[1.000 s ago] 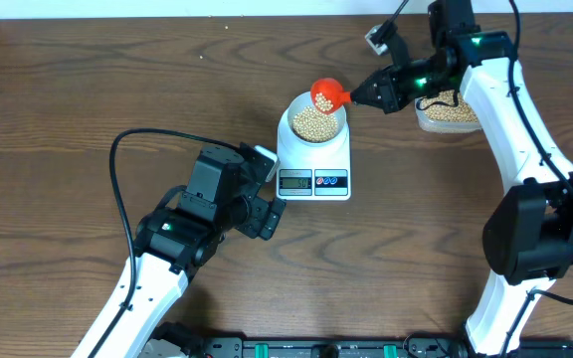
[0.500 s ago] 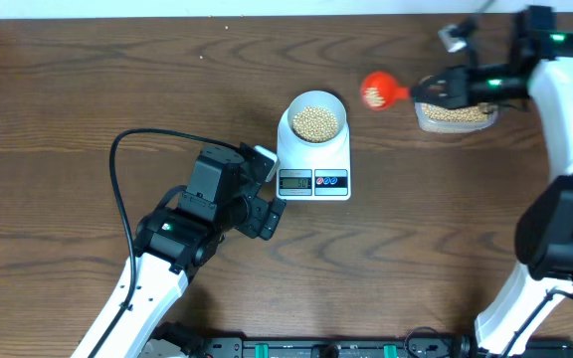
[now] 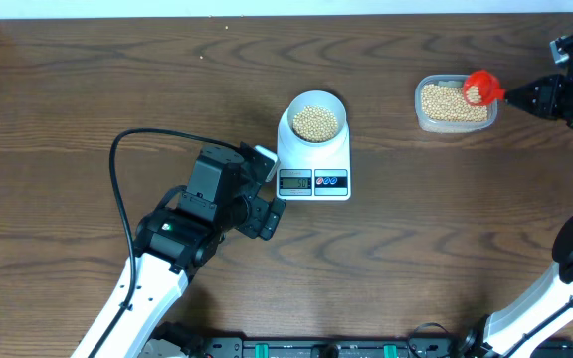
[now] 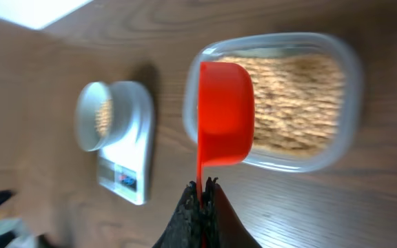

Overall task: Scoop item into bowl and weigh 50g on scale
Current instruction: 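Carry red scoop with right gripper from bowl to soybean tub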

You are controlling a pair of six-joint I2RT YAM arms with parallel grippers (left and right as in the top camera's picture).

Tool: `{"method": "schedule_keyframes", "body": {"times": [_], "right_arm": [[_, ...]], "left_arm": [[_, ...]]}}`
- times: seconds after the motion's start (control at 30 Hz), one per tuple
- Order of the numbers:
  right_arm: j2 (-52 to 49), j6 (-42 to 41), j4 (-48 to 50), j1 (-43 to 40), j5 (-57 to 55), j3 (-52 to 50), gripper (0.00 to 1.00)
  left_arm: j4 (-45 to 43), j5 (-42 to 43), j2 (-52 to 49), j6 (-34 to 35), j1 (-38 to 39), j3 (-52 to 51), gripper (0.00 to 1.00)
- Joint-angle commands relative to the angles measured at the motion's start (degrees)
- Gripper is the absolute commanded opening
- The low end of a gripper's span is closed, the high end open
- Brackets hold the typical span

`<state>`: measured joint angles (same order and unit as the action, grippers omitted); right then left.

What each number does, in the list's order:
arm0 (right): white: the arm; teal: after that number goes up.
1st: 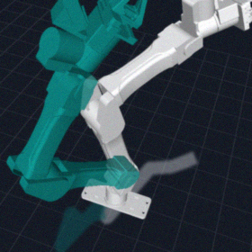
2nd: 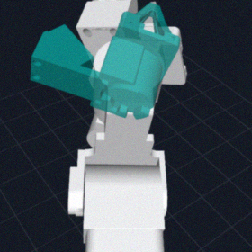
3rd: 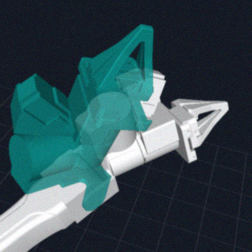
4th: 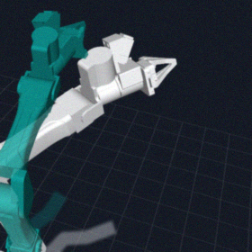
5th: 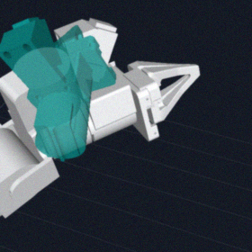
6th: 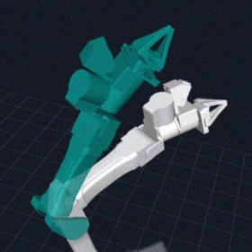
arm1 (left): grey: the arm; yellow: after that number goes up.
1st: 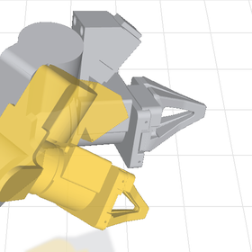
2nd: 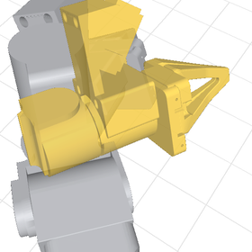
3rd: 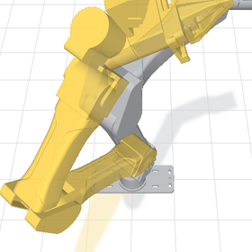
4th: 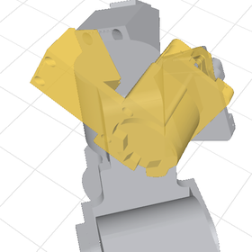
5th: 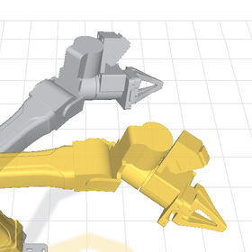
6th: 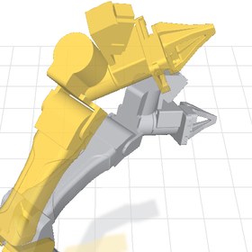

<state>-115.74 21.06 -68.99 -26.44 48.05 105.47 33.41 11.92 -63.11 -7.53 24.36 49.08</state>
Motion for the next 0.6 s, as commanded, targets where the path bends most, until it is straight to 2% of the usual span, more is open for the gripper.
{"method": "schedule_keyframes", "body": {"times": [0.0,0.13,0.17,0.37,0.57], "right_arm": [[2.3,-6.0,2.1,1.6,-8.6,0.7,0.01],[2.3,-10.7,4.9,5.0,-18.0,0.7,0.02],[2.7,-12.9,6.0,7.6,-24.2,0.7,0.02],[6.0,-15.1,6.9,15.3,-38.6,0.7,0.02],[9.4,-19.3,6.4,23.1,-57.9,0.7,0.01]], "left_arm": [[0.1,0.5,-0.1,-0.6,-0.4,1.1,0.89],[0.1,0.5,-0.1,-0.6,-0.4,1.1,0.89],[0.1,0.5,-0.1,-0.6,-0.4,1.1,0.89],[0.1,0.5,-0.1,-0.6,-0.4,1.1,0.89],[0.1,0.5,-0.1,-0.6,-0.4,1.1,0.89]]}}
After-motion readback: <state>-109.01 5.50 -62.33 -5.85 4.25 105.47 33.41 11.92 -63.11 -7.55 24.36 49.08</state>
